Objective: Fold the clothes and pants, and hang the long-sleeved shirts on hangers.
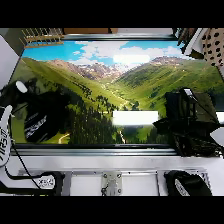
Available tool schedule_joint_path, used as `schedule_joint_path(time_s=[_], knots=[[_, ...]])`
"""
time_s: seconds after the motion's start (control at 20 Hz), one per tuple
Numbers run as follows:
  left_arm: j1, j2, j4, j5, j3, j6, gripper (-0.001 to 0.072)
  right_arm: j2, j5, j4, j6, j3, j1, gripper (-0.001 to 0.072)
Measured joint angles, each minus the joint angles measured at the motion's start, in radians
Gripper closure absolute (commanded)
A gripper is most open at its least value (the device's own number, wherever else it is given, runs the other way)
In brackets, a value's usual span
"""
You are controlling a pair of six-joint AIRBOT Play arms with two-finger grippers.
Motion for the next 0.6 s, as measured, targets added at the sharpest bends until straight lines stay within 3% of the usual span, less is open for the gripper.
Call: schedule_joint_path(time_s=[0.3,0.35,0.4,0.45,0.6], knots=[[-0.426,0.126,-0.064,0.062,0.137,0.018,0.07,0.0,-0.07,-0.296,0.0,0.06,-0.002,0.0699],[-0.498,0.13,-0.062,0.09,0.145,0.019,0.0604,0.0,-0.076,-0.336,0.001,0.065,-0.002,0.0699],[-0.566,0.13,-0.053,0.12,0.151,0.02,0.0255,0.0,-0.081,-0.363,0.002,0.069,-0.002,0.0699],[-0.635,0.126,-0.039,0.159,0.157,0.02,0.0073,0.0,-0.086,-0.383,0.003,0.072,-0.002,0.0697],[-0.75,0.1,0.005,0.223,0.163,0.014,0.0076,0.0,-0.092,-0.419,0.003,0.076,-0.002,0.069]])
